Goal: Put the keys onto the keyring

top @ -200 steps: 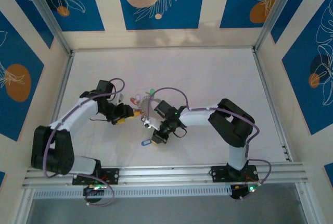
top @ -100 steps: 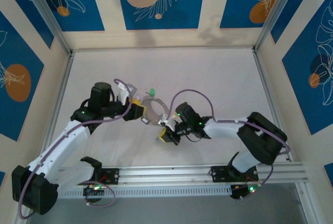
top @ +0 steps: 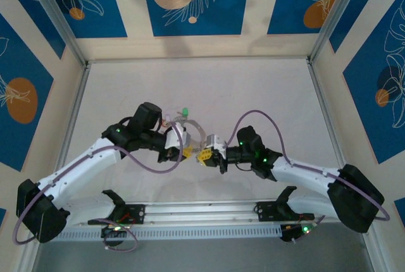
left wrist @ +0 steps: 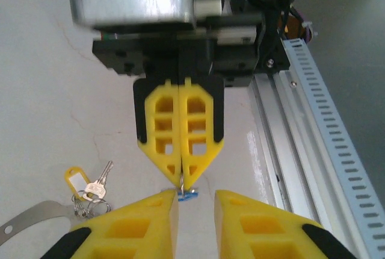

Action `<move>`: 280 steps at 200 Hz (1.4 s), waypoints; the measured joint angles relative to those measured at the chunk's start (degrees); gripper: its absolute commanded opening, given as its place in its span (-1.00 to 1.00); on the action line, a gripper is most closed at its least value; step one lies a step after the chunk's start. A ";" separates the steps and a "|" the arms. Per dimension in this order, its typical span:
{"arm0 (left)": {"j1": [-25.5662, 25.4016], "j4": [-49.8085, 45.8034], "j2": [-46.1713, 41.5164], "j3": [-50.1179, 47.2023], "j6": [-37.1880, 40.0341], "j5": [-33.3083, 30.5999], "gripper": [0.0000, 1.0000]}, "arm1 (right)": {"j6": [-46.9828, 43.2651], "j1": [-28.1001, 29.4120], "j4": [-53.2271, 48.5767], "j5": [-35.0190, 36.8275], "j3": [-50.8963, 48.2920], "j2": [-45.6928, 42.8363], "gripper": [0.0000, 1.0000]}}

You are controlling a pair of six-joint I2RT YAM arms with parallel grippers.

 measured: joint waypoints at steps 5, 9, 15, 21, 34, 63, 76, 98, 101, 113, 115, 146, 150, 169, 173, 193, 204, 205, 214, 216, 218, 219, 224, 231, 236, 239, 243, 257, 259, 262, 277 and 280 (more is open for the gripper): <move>-0.28 0.04 0.04 -0.15 0.28 -0.13 -0.54 | -0.07 0.13 -0.02 0.00 -0.11 -0.70 -1.00; -0.50 0.07 0.11 -0.22 0.44 -0.28 -0.53 | -0.09 0.24 -0.02 0.13 -0.13 -1.09 -1.00; -0.96 0.17 0.26 -0.26 0.72 -0.63 -0.52 | -0.09 0.46 0.04 0.37 -0.15 -1.70 -1.00; -1.53 0.42 0.39 -0.33 1.14 -1.16 -0.51 | -0.09 0.57 0.09 0.50 -0.15 -2.19 -1.00; -2.58 1.14 0.70 -0.66 1.60 -1.81 -0.49 | -0.09 0.87 0.11 0.87 -0.15 -2.80 -1.00; -4.04 1.90 1.51 -0.87 1.73 -2.80 -0.50 | -0.07 1.14 0.15 2.29 -0.17 -2.80 -1.00; -4.31 2.38 1.64 -0.87 1.70 -3.04 -0.51 | -0.07 1.27 0.20 2.60 -0.17 -2.80 -1.00; -4.50 3.15 1.95 -0.87 1.46 -4.42 -0.53 | -0.07 1.53 0.42 3.08 -0.17 -2.82 -1.00; -4.52 3.23 1.97 -0.87 1.25 -4.68 -0.53 | -0.07 1.57 0.44 3.10 -0.17 -2.82 -1.00; -4.63 3.87 2.16 -0.87 0.50 -5.90 -0.53 | -0.09 1.68 0.48 3.28 -0.17 -2.82 -1.00; -4.63 4.02 2.16 -0.87 0.26 -6.16 -0.52 | -0.09 1.68 0.48 3.28 -0.17 -2.82 -1.00; -4.68 5.62 2.69 -0.87 -1.44 -8.31 -0.50 | -0.09 1.79 0.50 3.69 -0.24 -3.19 -1.00; -4.70 5.73 2.84 -0.87 -1.68 -8.50 -0.51 | -0.09 1.79 0.55 3.87 -0.31 -3.34 -1.00; -4.72 6.14 3.30 -0.87 -2.38 -8.66 -0.49 | -0.07 1.81 0.52 4.20 -0.44 -3.72 -1.00; -4.72 6.16 3.34 -0.87 -2.49 -8.66 -0.50 | -0.04 1.84 0.52 4.42 -0.46 -3.80 -1.00; -4.72 6.21 3.39 -0.87 -2.89 -8.63 -0.50 | 0.15 1.84 1.64 5.57 -1.31 -4.24 -1.00; -4.72 6.21 3.39 -0.87 -3.02 -8.63 -0.51 | 0.15 1.84 1.84 6.08 -1.75 -4.35 -1.00; -4.72 6.23 3.39 -0.87 -3.02 -8.63 -0.52 | 0.15 1.84 1.81 6.12 -1.79 -4.35 -1.00; -4.72 6.25 3.48 -0.87 -3.06 -8.61 -0.56 | 0.17 1.84 1.77 6.51 -1.92 -4.33 -1.00; -4.72 6.25 3.52 -0.87 -3.04 -8.61 -0.57 | 0.17 1.84 1.75 6.51 -1.95 -4.35 -1.00; -4.72 6.25 3.56 -0.87 -3.04 -8.63 -0.59 | 0.17 1.84 1.77 6.54 -1.95 -4.35 -1.00; -4.72 6.23 3.61 -0.87 -3.08 -8.63 -0.59 | 0.17 1.84 1.77 6.56 -1.97 -4.35 -1.00; -4.72 6.25 3.78 -0.87 -3.02 -8.61 -0.62 | 0.37 1.84 1.86 6.71 -1.99 -4.35 -1.00; -4.72 6.23 4.11 -0.87 -3.02 -8.66 -0.65 | 0.52 1.84 2.12 6.80 -2.03 -4.35 -1.00; -4.72 6.21 4.46 -0.85 -3.17 -8.76 -0.68 | 0.57 1.86 2.27 6.88 -2.05 -4.35 -1.00; -4.72 6.19 4.63 -0.85 -3.26 -8.79 -0.69 | 0.57 1.88 2.43 6.88 -2.05 -4.35 -1.00; -4.74 6.19 4.94 -0.85 -3.21 -8.94 -0.70 | 0.59 1.88 2.56 6.93 -2.08 -4.35 -1.00; -4.83 6.05 5.84 -0.72 -3.30 -9.01 -0.70 | 0.63 1.88 2.56 7.37 -2.21 -4.35 -1.00; -4.87 6.05 5.92 -0.66 -3.30 -9.05 -0.70 | 0.66 1.88 2.58 7.45 -2.27 -4.35 -1.00; -4.96 5.99 6.03 -0.59 -3.28 -9.11 -0.70 | 0.79 1.88 2.60 7.56 -2.34 -4.35 -1.00; -5.29 5.90 6.36 -0.42 -3.26 -9.49 -0.70 | 0.85 1.88 2.84 7.80 -2.82 -4.57 -1.00; -5.38 5.90 6.36 -0.42 -3.28 -9.60 -0.70 | 0.87 1.88 2.89 7.82 -2.89 -4.59 -1.00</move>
